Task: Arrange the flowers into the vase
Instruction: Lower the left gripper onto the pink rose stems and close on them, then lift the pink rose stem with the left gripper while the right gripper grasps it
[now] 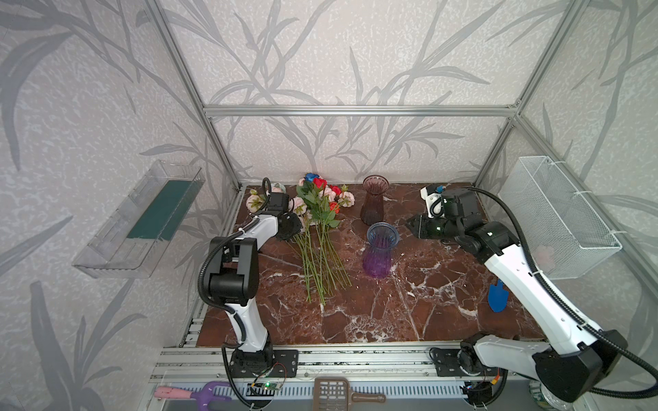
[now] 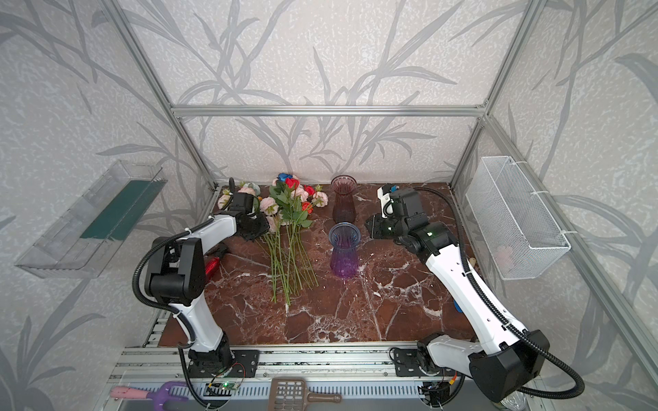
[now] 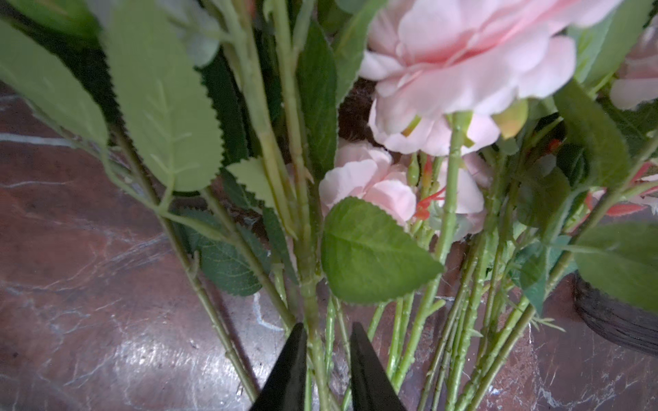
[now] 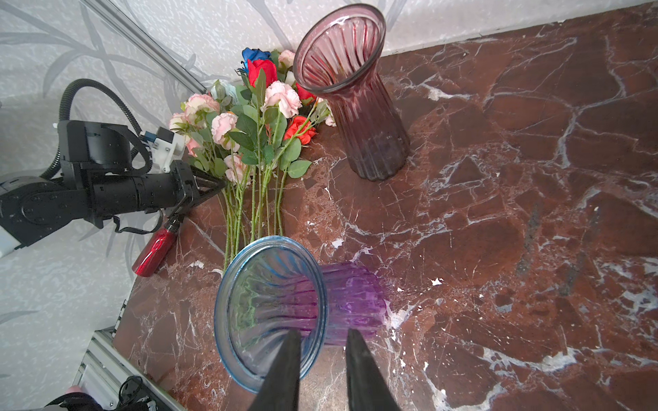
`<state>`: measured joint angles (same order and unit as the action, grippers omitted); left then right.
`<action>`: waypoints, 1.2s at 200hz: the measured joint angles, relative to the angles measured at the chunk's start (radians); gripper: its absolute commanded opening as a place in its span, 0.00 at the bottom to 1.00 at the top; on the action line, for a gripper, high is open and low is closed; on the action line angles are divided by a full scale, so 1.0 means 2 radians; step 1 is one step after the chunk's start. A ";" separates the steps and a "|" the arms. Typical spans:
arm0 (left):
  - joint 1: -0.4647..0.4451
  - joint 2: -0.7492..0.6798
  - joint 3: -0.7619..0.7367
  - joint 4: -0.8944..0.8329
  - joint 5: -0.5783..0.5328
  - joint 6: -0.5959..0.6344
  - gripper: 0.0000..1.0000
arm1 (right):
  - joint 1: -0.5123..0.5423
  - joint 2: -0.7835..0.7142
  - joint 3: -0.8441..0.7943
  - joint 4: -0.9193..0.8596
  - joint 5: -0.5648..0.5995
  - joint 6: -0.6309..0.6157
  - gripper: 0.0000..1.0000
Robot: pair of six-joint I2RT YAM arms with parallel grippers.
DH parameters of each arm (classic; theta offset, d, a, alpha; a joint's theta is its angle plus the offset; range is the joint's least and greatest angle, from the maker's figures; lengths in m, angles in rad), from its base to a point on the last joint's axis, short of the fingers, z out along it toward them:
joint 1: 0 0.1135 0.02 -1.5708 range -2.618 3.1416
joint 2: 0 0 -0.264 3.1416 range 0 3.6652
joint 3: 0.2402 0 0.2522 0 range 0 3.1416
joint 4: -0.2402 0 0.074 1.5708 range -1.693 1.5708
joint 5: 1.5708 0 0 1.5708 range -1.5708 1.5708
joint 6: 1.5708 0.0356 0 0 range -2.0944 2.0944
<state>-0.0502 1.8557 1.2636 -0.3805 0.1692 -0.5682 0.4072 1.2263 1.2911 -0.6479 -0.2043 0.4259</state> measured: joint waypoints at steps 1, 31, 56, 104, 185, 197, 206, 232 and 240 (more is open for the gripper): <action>0.000 0.000 0.000 0.000 0.000 0.000 0.27 | 0.000 0.000 0.000 0.000 0.000 0.000 0.25; 0.000 -0.021 0.000 -0.008 -0.008 0.002 0.29 | -0.001 -0.006 -0.003 0.000 0.001 0.000 0.25; 0.000 -0.049 0.000 -0.010 -0.025 0.006 0.31 | -0.001 -0.008 -0.003 0.000 0.000 0.001 0.25; 0.000 -0.031 0.023 -0.046 -0.037 0.009 0.33 | -0.001 -0.007 -0.003 0.004 -0.007 0.008 0.25; 0.000 0.005 0.025 -0.060 -0.021 0.006 0.32 | -0.001 -0.007 -0.007 0.009 -0.007 0.010 0.25; 0.000 0.006 0.025 -0.055 -0.017 0.004 0.29 | -0.001 -0.007 -0.008 0.010 -0.007 0.011 0.25; 0.000 0.006 0.025 -0.050 -0.014 0.001 0.25 | -0.001 -0.007 -0.008 0.011 -0.008 0.011 0.24; 0.000 0.005 0.025 -0.045 -0.010 -0.001 0.19 | -0.001 -0.007 -0.008 0.011 -0.009 0.012 0.24; 0.000 0.005 0.025 -0.043 -0.009 -0.001 0.19 | -0.001 -0.007 -0.009 0.012 -0.009 0.012 0.24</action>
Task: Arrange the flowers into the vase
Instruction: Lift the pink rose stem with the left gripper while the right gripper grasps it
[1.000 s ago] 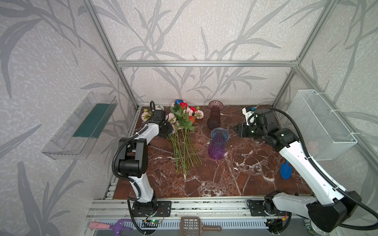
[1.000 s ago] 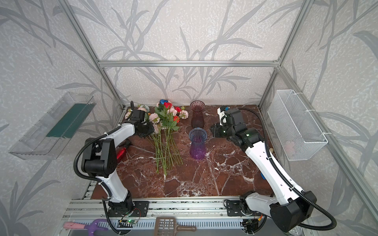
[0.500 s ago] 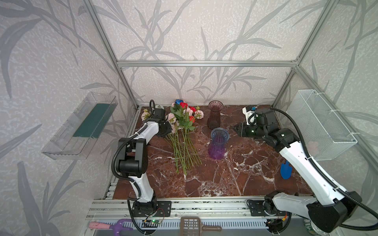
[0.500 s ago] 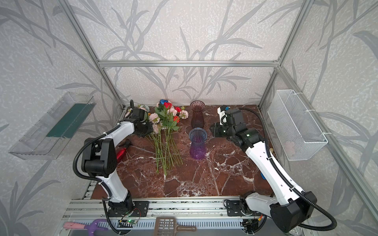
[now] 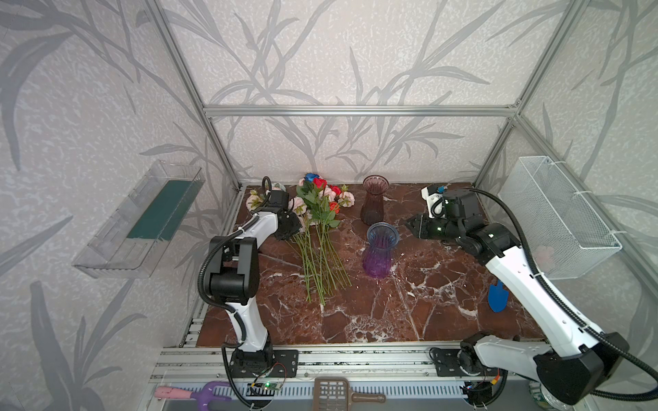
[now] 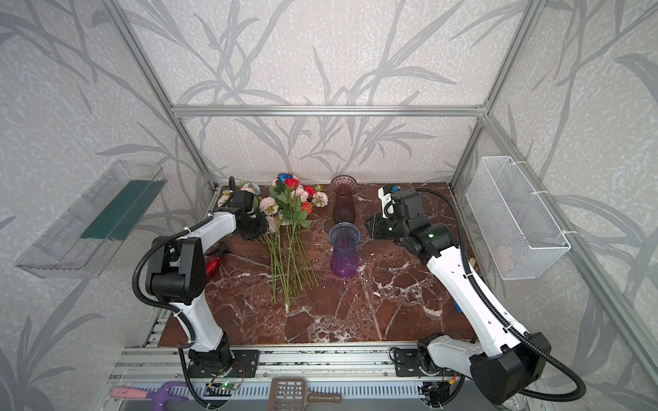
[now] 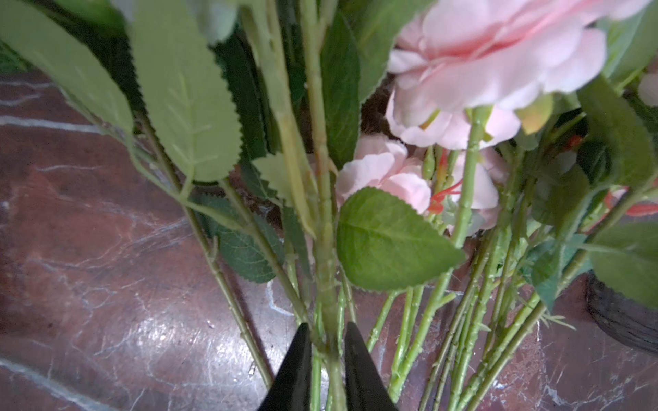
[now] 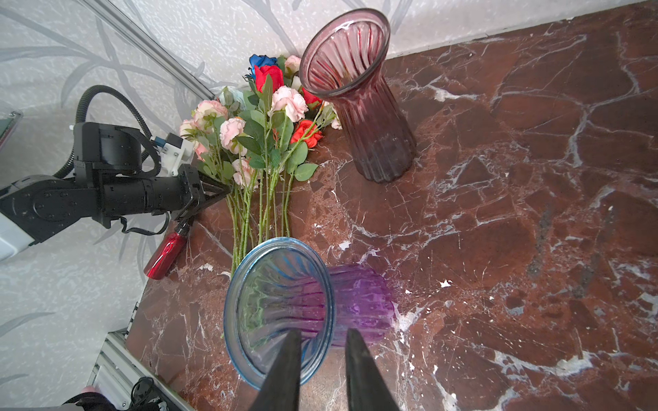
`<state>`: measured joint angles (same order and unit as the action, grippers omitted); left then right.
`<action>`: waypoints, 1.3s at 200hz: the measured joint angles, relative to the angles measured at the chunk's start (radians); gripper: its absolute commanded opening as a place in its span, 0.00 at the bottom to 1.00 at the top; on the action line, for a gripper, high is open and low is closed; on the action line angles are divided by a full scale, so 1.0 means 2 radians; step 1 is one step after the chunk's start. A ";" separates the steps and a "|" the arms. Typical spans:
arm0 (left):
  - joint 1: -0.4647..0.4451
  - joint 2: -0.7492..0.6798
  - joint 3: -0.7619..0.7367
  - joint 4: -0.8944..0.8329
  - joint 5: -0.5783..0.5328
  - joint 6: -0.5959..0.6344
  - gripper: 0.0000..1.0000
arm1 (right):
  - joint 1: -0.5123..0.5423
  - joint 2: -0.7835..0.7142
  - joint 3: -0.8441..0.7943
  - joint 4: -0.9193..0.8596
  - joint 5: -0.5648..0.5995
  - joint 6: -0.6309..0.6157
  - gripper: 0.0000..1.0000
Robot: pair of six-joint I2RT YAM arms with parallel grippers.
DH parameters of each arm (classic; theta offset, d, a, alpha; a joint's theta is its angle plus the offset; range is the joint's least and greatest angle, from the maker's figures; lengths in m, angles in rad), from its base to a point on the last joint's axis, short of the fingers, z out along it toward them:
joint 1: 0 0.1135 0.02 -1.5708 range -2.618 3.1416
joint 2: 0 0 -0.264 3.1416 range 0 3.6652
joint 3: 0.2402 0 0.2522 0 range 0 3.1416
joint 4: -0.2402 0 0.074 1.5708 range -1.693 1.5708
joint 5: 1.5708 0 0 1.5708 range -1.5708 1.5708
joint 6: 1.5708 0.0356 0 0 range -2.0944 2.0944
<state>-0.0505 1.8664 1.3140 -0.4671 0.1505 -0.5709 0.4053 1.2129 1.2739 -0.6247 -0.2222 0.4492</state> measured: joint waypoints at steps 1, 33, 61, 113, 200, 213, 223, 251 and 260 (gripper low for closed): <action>0.000 0.000 0.000 0.000 0.000 0.000 0.19 | 0.000 0.000 0.000 0.000 0.000 0.000 0.24; 0.000 0.000 0.000 0.003 0.000 0.001 0.26 | 0.000 0.000 -0.002 0.000 0.000 0.000 0.24; 0.000 0.001 0.000 0.005 0.000 0.002 0.29 | 0.000 0.000 -0.004 0.000 0.000 0.000 0.24; 0.000 0.014 0.000 0.010 0.003 0.002 0.12 | -0.001 -0.001 -0.005 0.000 0.000 0.000 0.24; 0.000 -0.052 -0.005 0.005 0.000 0.010 0.00 | -0.003 -0.009 -0.007 0.000 0.000 0.000 0.23; 0.000 -0.084 -0.005 0.006 -0.002 0.013 0.00 | -0.003 -0.009 -0.007 0.000 0.000 0.000 0.23; 0.000 -0.110 -0.005 0.006 -0.002 0.017 0.00 | -0.003 -0.009 -0.006 0.000 0.000 0.000 0.23; 0.000 -0.175 -0.008 0.017 0.008 0.028 0.00 | -0.003 -0.009 0.004 0.000 -0.008 -0.001 0.23; 0.000 -0.194 -0.013 0.026 0.021 0.032 0.00 | -0.003 -0.009 0.008 0.002 -0.015 -0.001 0.24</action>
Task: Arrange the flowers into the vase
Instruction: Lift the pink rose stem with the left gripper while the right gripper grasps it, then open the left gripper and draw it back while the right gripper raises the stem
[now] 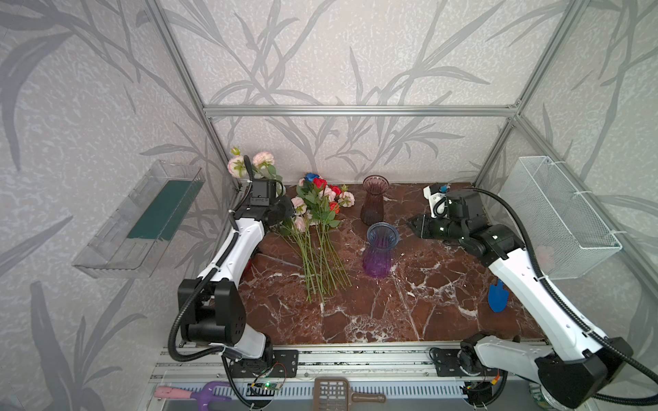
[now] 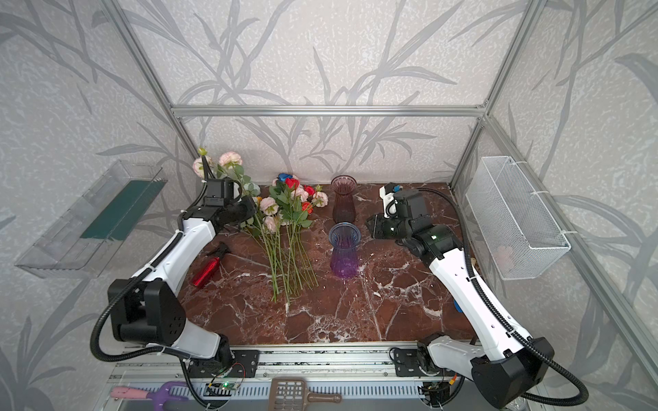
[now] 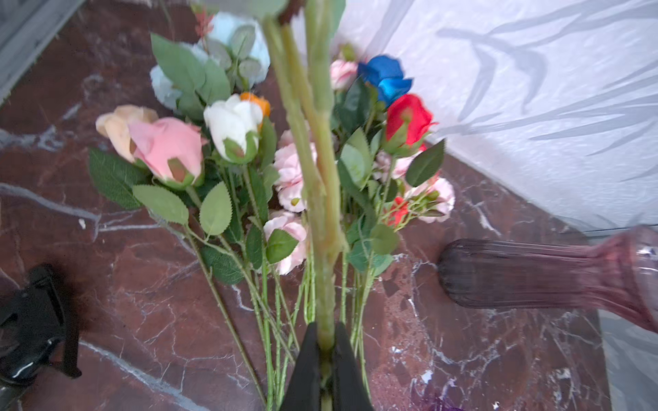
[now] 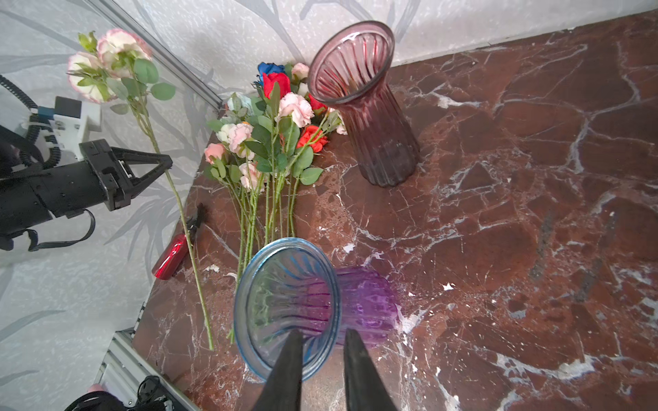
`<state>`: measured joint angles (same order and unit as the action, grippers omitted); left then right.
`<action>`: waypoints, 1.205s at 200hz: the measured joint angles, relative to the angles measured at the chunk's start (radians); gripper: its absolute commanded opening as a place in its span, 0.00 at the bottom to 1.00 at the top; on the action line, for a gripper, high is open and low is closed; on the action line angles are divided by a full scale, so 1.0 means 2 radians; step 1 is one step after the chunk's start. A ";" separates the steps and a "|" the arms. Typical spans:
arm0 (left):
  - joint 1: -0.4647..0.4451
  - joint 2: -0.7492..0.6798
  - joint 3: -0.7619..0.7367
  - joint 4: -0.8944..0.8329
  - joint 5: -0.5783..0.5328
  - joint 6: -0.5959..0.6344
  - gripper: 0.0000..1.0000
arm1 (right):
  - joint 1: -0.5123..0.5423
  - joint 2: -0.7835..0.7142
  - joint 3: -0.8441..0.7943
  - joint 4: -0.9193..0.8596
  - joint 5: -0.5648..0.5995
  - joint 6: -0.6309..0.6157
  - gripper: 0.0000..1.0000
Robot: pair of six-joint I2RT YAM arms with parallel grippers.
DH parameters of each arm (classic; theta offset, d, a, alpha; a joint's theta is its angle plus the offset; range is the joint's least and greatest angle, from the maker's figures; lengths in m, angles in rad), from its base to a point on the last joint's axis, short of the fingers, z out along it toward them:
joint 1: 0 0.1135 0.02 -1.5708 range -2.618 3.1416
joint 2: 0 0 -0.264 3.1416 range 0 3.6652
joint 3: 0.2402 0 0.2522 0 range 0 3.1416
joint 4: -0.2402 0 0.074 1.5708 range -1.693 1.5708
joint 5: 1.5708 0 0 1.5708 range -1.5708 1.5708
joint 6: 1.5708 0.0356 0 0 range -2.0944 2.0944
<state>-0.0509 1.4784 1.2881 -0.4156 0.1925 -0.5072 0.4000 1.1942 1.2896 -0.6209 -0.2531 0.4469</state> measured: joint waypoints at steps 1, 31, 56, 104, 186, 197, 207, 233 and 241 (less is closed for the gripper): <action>0.000 -0.002 0.000 0.001 0.002 0.000 0.00 | 0.000 0.000 0.000 0.000 -0.001 0.000 0.24; -0.002 -0.062 -0.019 0.043 0.062 0.009 0.00 | 0.004 -0.005 0.001 0.029 -0.028 -0.005 0.38; -0.024 -0.111 -0.043 0.092 0.092 0.017 0.00 | 0.016 -0.008 0.015 0.045 -0.058 -0.011 0.33; -0.128 -0.151 -0.010 0.152 0.142 0.057 0.00 | 0.135 0.028 0.098 0.055 -0.020 -0.054 0.35; -0.160 -0.157 -0.056 0.201 0.217 0.064 0.00 | 0.201 0.137 0.149 0.100 -0.037 -0.069 0.39; -0.160 -0.157 -0.059 0.201 0.220 0.063 0.00 | 0.206 0.151 0.151 0.103 -0.042 -0.069 0.38; -0.160 -0.158 -0.060 0.202 0.222 0.061 0.00 | 0.209 0.160 0.153 0.103 -0.045 -0.069 0.35; -0.160 -0.164 -0.063 0.206 0.226 0.055 0.00 | 0.211 0.176 0.160 0.109 -0.049 -0.068 0.18; -0.160 -0.166 -0.063 0.208 0.228 0.053 0.00 | 0.211 0.178 0.161 0.111 -0.049 -0.067 0.12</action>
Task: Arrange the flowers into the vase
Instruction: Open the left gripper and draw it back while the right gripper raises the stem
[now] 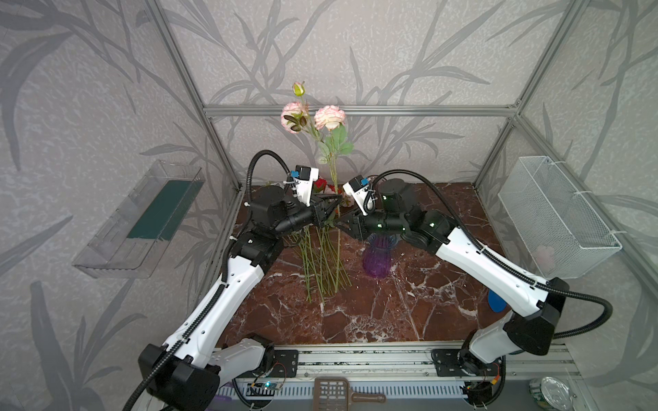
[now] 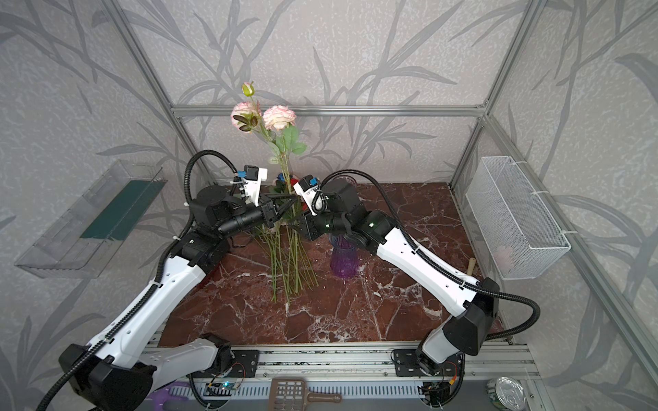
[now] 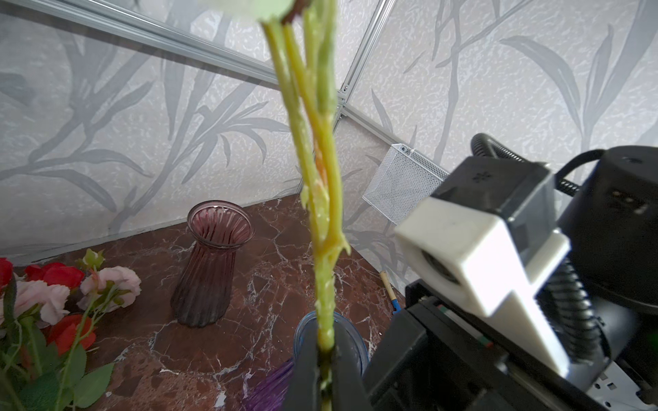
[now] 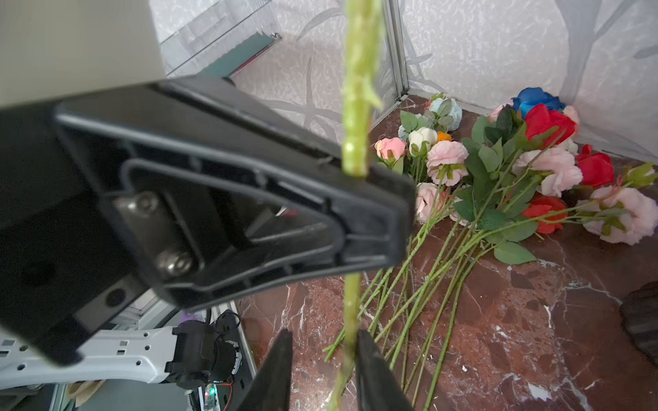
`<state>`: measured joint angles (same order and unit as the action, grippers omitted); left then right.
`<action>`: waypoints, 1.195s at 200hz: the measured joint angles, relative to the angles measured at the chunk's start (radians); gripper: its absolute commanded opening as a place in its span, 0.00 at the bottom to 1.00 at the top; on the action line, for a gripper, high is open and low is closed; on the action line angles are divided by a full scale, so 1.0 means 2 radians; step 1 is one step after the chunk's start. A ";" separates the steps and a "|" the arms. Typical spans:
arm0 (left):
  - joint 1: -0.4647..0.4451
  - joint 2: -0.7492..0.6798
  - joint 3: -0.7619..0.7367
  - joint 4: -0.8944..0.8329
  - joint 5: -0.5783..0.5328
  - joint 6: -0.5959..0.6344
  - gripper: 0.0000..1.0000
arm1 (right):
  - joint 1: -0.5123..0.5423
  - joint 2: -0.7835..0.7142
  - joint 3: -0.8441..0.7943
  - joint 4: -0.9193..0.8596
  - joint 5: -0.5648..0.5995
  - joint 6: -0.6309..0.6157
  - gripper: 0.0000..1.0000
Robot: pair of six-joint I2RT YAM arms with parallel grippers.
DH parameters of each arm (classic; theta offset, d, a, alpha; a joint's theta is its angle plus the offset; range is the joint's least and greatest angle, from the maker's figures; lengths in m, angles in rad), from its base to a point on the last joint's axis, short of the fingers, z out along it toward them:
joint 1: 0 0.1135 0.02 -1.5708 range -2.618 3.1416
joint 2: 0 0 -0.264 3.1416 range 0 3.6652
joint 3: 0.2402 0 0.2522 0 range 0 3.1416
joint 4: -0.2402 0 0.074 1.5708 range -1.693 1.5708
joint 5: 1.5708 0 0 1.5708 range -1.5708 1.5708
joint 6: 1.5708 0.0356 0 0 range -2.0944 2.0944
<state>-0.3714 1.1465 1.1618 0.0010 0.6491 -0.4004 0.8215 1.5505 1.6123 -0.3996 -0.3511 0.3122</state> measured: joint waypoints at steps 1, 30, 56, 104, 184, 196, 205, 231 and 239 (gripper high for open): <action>0.000 0.000 0.000 0.000 0.000 0.000 0.00 | 0.000 0.000 0.000 0.000 0.000 0.000 0.11; 0.000 -0.006 -0.001 0.008 0.004 -0.005 0.00 | 0.000 0.004 0.004 0.007 0.002 0.001 0.05; 0.000 -0.006 -0.003 0.015 0.004 -0.009 0.26 | 0.001 0.004 0.005 0.009 0.006 -0.001 0.00; 0.010 -0.031 -0.031 0.023 -0.031 -0.010 0.85 | 0.001 -0.003 0.003 0.020 0.032 -0.006 0.00; 0.100 -0.050 -0.074 -0.006 -0.332 -0.103 0.79 | -0.025 -0.102 0.005 0.024 0.153 -0.067 0.00; 0.120 -0.026 -0.074 -0.019 -0.339 -0.126 0.77 | -0.046 -0.111 0.010 0.023 0.167 -0.071 0.00; 0.131 -0.009 -0.074 -0.025 -0.339 -0.142 0.76 | -0.061 -0.115 0.014 0.021 0.175 -0.073 0.00; 0.137 0.017 -0.074 -0.035 -0.331 -0.166 0.74 | -0.097 -0.120 0.014 0.005 0.189 -0.072 0.00; 0.137 0.018 -0.074 -0.037 -0.328 -0.171 0.74 | -0.101 -0.121 0.011 0.001 0.189 -0.072 0.00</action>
<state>-0.0967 1.1820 1.0145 -0.0727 -0.0067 -0.7414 0.6186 1.3087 1.6352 -0.3973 0.0265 0.1673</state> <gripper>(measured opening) 0.745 0.056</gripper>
